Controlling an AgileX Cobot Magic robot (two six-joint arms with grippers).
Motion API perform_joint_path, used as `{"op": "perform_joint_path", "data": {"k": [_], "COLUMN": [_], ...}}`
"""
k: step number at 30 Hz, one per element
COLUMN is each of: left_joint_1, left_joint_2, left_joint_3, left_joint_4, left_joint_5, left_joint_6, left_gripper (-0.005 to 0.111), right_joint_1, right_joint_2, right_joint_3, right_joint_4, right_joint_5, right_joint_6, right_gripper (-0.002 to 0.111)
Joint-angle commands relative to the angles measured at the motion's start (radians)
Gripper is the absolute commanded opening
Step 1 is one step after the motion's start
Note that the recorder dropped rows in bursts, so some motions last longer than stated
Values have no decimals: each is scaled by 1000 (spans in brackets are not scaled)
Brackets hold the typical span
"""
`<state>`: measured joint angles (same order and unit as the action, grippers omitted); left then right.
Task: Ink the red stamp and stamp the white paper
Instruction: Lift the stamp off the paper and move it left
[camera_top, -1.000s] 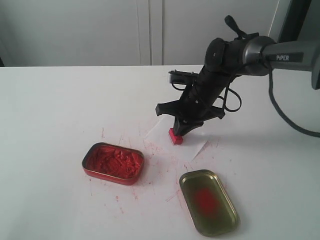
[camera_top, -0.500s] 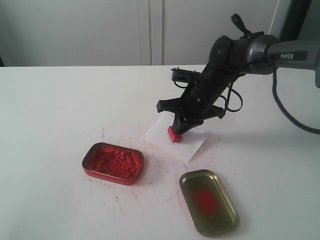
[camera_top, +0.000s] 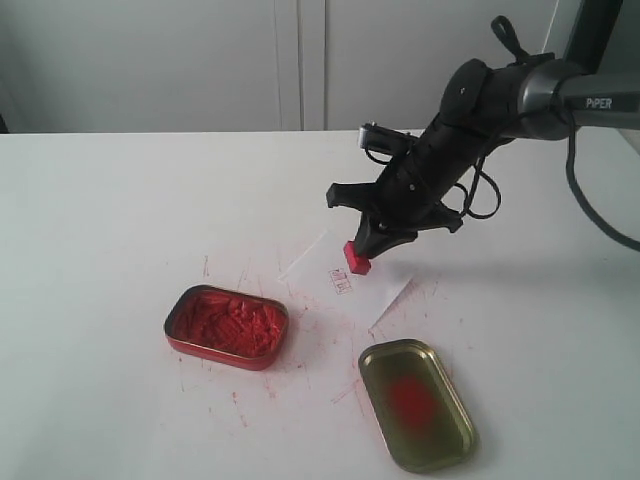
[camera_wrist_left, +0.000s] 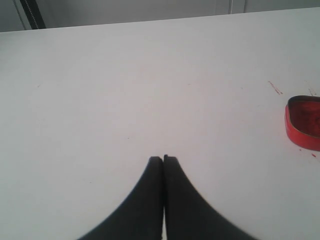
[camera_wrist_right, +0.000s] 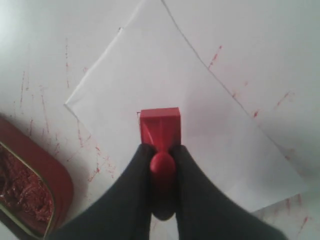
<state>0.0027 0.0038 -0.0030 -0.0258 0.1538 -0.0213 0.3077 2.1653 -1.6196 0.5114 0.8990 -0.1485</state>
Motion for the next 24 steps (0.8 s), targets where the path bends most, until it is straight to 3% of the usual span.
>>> {"op": "perform_joint_path", "data": {"k": [1,7,24], "left_joint_1": [-3,-3,-3], "left_joint_2": [-4,-4,-4], "left_joint_3": [3,3,3], "left_joint_4": [1,1,1], "left_joint_5": [-4,-4,-4], "left_joint_6": [-1,-1,-1], "left_gripper": [0,0,0], "right_joint_1": [-6,-1,163], "right_joint_2": [-11,-11,79], "right_joint_3": [4,4,4], "right_joint_4": [119,452,807], "right_joint_5": [7,-16,-286], "right_joint_6": [-71,-246,-314], "right_gripper": [0,0,0]}}
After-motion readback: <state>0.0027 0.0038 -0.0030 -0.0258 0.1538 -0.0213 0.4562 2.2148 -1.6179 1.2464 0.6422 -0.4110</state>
